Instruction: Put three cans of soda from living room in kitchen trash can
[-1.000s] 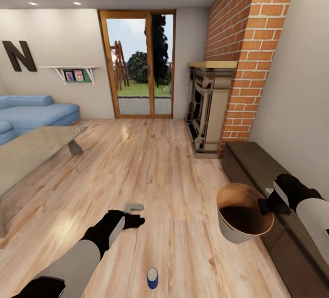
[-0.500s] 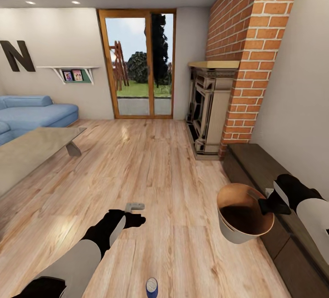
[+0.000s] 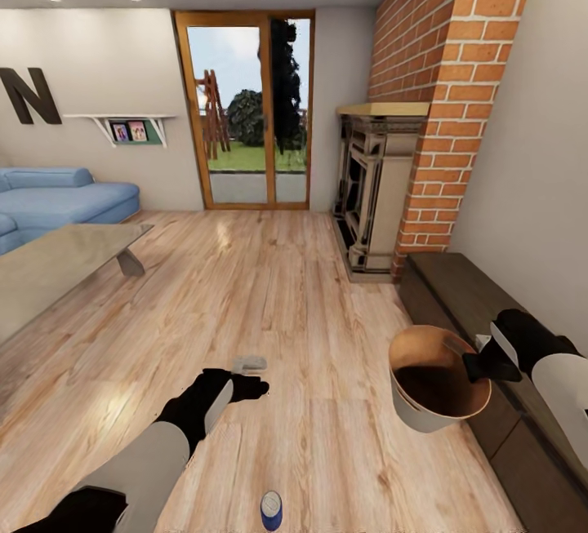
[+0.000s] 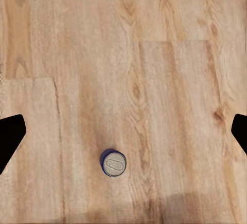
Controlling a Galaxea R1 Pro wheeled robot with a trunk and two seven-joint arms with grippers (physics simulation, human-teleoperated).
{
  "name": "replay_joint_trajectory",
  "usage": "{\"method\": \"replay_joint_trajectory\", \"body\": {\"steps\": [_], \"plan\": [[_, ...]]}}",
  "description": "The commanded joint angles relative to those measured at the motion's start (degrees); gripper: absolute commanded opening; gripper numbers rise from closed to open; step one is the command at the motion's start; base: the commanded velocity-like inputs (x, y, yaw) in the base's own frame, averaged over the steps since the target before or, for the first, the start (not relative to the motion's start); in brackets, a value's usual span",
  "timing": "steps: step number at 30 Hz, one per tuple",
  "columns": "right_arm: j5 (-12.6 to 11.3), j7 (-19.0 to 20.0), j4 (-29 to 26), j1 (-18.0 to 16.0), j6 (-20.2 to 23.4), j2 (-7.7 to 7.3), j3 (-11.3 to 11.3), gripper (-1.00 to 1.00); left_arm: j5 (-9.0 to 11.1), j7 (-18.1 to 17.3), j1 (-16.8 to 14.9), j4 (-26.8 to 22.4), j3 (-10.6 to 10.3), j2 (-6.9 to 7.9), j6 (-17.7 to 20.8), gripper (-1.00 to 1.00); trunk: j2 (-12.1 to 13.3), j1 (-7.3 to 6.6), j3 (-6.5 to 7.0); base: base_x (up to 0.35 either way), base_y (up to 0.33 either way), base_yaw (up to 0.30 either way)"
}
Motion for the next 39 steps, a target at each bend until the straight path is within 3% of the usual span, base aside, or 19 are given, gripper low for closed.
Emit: {"method": "replay_joint_trajectory", "body": {"steps": [1, 4, 13, 29, 39], "plan": [[-1.2, 0.1, 0.0, -0.3, 0.1, -0.03, -0.3, -1.00, 0.0, 0.1, -0.6, 0.2, 0.0, 0.02, 0.0, 1.00, -0.4, 0.22, -0.26, 0.000, 0.000, 0.000], [-1.2, 0.1, 0.5, -2.2, 0.1, -0.16, -0.2, -1.00, 0.0, 2.2, -2.6, 0.6, 0.1, 0.03, 0.0, 1.00, -1.6, 0.88, -1.06, 0.000, 0.000, 0.000], [-1.2, 0.1, 0.9, -4.3, 0.1, -0.01, -0.3, -1.00, -0.1, 6.0, -3.3, 0.7, 0.2, 0.32, 0.0, 1.00, -5.2, 2.86, -3.46, 0.000, 0.000, 0.000], [-1.2, 0.1, 1.2, -4.6, 0.1, 0.01, -0.2, -1.00, -0.3, 6.7, -3.3, 0.8, 0.2, -0.03, 0.0, 1.00, -11.7, 6.37, -7.74, 0.000, 0.000, 0.000], [-1.2, 0.1, 3.9, -7.3, 0.1, 0.02, -0.2, -1.00, -0.4, 6.7, -3.3, 0.7, 0.1, -0.21, -0.1, 1.00, -15.7, 8.57, -10.41, 0.000, 0.000, 0.000]]}}
